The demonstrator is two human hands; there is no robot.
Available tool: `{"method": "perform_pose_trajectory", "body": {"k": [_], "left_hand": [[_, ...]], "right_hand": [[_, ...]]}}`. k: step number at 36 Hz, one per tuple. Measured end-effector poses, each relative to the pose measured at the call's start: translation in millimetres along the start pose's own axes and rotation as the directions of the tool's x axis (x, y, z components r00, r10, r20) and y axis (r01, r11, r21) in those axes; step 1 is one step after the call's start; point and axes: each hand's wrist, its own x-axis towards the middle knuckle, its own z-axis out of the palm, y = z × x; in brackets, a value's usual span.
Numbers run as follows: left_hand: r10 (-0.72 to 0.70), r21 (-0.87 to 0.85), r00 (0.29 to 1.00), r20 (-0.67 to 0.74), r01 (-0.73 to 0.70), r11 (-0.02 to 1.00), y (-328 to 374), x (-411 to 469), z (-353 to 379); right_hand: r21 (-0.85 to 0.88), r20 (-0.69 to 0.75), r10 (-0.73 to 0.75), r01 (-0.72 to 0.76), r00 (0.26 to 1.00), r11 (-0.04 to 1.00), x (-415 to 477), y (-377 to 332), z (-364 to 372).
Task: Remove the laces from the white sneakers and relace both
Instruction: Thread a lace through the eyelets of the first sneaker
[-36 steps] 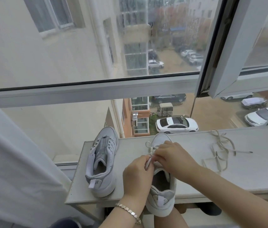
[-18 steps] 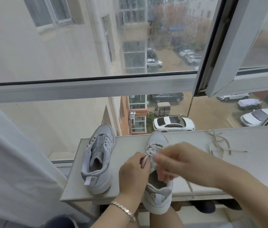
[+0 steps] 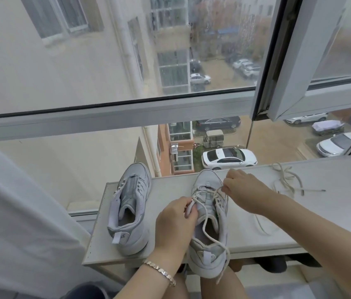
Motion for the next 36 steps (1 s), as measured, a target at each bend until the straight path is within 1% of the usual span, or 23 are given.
{"method": "perform_pose_trajectory", "body": {"k": [1, 2, 3, 4, 5, 7, 8, 9, 10, 12, 14, 15, 17, 19, 20, 22, 25, 28, 30, 32, 34, 35, 36], "left_hand": [[0.003, 0.004, 1.000, -0.016, -0.003, 1.000, 0, 0, 0], [0.005, 0.005, 0.999, -0.032, -0.005, 1.000, 0, -1, 1], [0.004, 0.006, 0.999, -0.045, -0.003, 1.000, 0, -1, 1], [0.002, 0.010, 0.999, -0.051, -0.002, 1.000, 0, -1, 1], [0.004, 0.016, 0.999, -0.051, -0.003, 1.000, -1, -1, 1], [0.014, 0.030, 0.999, -0.037, -0.012, 0.999, -1, 1, 1], [0.022, 0.040, 0.999, -0.026, -0.021, 0.999, -1, 1, 1], [0.029, 0.049, 0.999, -0.018, -0.028, 0.998, -1, 2, 1], [0.029, 0.049, 0.999, -0.020, -0.028, 0.998, 1, 2, 0], [0.053, 0.024, 0.997, -0.060, -0.052, 0.998, 7, 3, -3], [0.140, 0.003, 0.984, -0.111, -0.140, 0.990, 20, 5, -7], [0.175, 0.010, 0.980, -0.099, -0.175, 0.985, 27, 7, -9], [0.175, 0.070, 0.984, 0.040, -0.177, 0.982, 42, 11, -8], [0.093, 0.187, 0.975, 0.204, -0.132, 0.973, 51, 15, -3], [0.046, 0.254, 0.966, 0.255, -0.113, 0.961, 53, 17, 0], [0.006, 0.335, 0.958, 0.286, -0.105, 0.936, 54, 18, 7], [0.009, 0.300, 0.975, 0.222, -0.077, 0.951, 48, 16, 11], [0.059, 0.231, 0.988, 0.141, -0.091, 0.969, 37, 9, 14], [0.113, 0.206, 0.988, 0.102, -0.132, 0.970, 28, 4, 15], [0.125, 0.123, 0.992, 0.031, -0.128, 0.984, 21, -1, 14], [0.076, 0.023, 0.996, -0.038, -0.075, 0.997, 15, -3, 10], [0.032, -0.028, 0.998, -0.046, -0.033, 0.999, 12, -3, 8], [-0.013, -0.074, 0.999, -0.039, 0.010, 0.997, 9, -3, 6]], "right_hand": [[0.059, 0.005, 0.002, -0.002, 1.000, 0.998, -4, 0, -3], [0.197, 0.015, 0.010, -0.013, 1.000, 0.980, -9, 1, -7], [0.375, 0.024, 0.012, -0.020, 1.000, 0.927, -14, 2, -11], [0.556, 0.015, 0.009, -0.016, 1.000, 0.831, -20, 4, -16], [0.709, -0.018, 0.008, 0.007, 1.000, 0.705, -26, 4, -22], [0.898, -0.112, 0.047, 0.081, 0.993, 0.434, -38, 4, -36], [0.943, -0.148, 0.091, 0.112, 0.985, 0.315, -43, 5, -42], [0.965, -0.170, 0.146, 0.134, 0.975, 0.226, -47, 5, -49], [0.974, -0.183, 0.198, 0.151, 0.963, 0.168, -50, 6, -55], [0.980, -0.193, 0.271, 0.172, 0.943, 0.098, -54, 8, -64], [0.983, -0.182, 0.285, 0.181, 0.941, 0.031, -56, 9, -70], [0.983, -0.177, 0.271, 0.185, 0.946, -0.006, -57, 8, -73], [0.975, -0.178, 0.232, 0.203, 0.956, -0.086, -60, 6, -79], [0.965, -0.206, 0.221, 0.236, 0.953, -0.119, -63, 4, -84], [0.958, -0.227, 0.230, 0.260, 0.946, -0.121, -64, 3, -85], [0.943, -0.277, 0.261, 0.314, 0.925, -0.110, -65, 3, -84], [0.940, -0.318, 0.309, 0.341, 0.896, -0.022, -68, 7, -82], [0.958, -0.287, 0.345, 0.265, 0.894, 0.111, -73, 9, -79], [0.968, -0.242, 0.384, 0.196, 0.891, 0.156, -75, 10, -75], [0.985, -0.162, 0.428, 0.122, 0.889, 0.119, -74, 12, -69], [0.999, -0.036, 0.431, 0.044, 0.902, -0.008, -71, 11, -64], [0.998, 0.017, 0.412, 0.011, 0.911, -0.066, -68, 9, -62], [0.996, 0.046, 0.398, -0.011, 0.916, -0.091, -67, 7, -59]]}}
